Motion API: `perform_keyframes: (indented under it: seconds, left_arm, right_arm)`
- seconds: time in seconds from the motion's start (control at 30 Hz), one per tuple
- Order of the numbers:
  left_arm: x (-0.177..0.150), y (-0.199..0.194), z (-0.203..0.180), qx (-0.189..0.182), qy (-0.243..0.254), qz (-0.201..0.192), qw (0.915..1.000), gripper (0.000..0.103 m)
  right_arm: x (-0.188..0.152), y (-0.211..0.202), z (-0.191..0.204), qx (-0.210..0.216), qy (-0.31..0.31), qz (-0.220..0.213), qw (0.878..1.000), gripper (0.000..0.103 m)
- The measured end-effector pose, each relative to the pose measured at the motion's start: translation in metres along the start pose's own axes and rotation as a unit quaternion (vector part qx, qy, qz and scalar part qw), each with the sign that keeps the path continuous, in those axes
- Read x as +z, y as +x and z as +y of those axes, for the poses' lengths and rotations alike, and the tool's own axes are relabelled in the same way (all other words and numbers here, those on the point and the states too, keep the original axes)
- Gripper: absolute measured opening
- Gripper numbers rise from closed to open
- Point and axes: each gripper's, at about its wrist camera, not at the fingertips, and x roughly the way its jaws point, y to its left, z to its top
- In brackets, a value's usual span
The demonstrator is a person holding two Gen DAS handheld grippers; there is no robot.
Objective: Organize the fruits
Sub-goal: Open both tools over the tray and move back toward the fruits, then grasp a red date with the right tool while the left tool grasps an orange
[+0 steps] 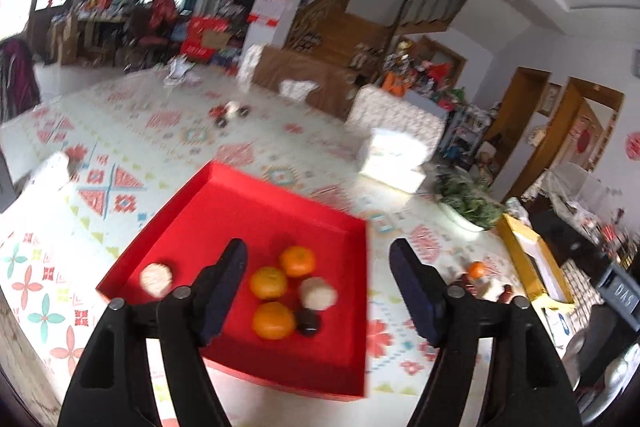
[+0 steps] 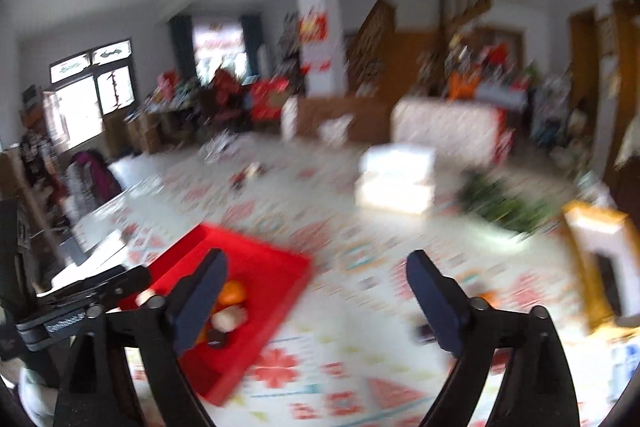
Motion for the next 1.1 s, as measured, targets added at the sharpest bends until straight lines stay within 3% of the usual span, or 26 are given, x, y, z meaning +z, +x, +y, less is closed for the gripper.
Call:
perform_keyframes:
  seconds: [0.07,0.17,0.3,0.43,0.5,0.57,0.6,0.63,0.97,1.1]
  left_arm:
    - [-0.001,-0.007,-0.015,-0.010,0.015,-0.011,0.9998,0.080]
    - [-0.005,-0.012,-0.039,-0.031,0.038,-0.017,0.9987,0.082]
    - [-0.012,-0.003,-0.063,-0.052,0.054,0.003,0.9972,0.083]
    - [-0.023,0.011,-0.077,-0.058,0.062,0.032,0.9959,0.083]
    - [-0.027,0.020,-0.081,-0.059,0.065,0.046,0.9951,0.083]
    - [-0.031,0.025,-0.086,-0.060,0.069,0.055,0.9943,0.083]
    - [-0.033,0.030,-0.089,-0.061,0.071,0.061,0.9938,0.083]
    - [-0.034,0.032,-0.090,-0.062,0.072,0.065,0.9934,0.083]
    - [-0.063,0.074,-0.137,-0.090,0.124,0.123,0.9805,0.083]
    - [-0.073,0.090,-0.161,-0.102,0.156,0.138,0.9726,0.083]
  right_arm:
    - [0.000,-0.032,-0.017,-0.038,-0.017,-0.052,0.998,0.103]
    - [-0.004,-0.055,-0.043,-0.070,-0.018,-0.071,0.995,0.103]
    - [-0.018,-0.048,-0.096,-0.074,0.057,0.009,0.996,0.103]
    - [-0.048,-0.021,-0.140,-0.065,0.124,0.086,0.986,0.101]
    - [-0.063,-0.009,-0.156,-0.068,0.144,0.112,0.981,0.090]
    - [-0.077,0.005,-0.173,-0.059,0.170,0.141,0.974,0.064]
    - [-0.085,0.011,-0.181,-0.054,0.186,0.157,0.968,0.058]
    - [-0.091,0.018,-0.187,-0.051,0.197,0.166,0.965,0.055]
    - [-0.115,0.067,-0.207,-0.043,0.262,0.203,0.943,0.055]
    - [-0.112,0.073,-0.206,-0.038,0.260,0.199,0.944,0.055]
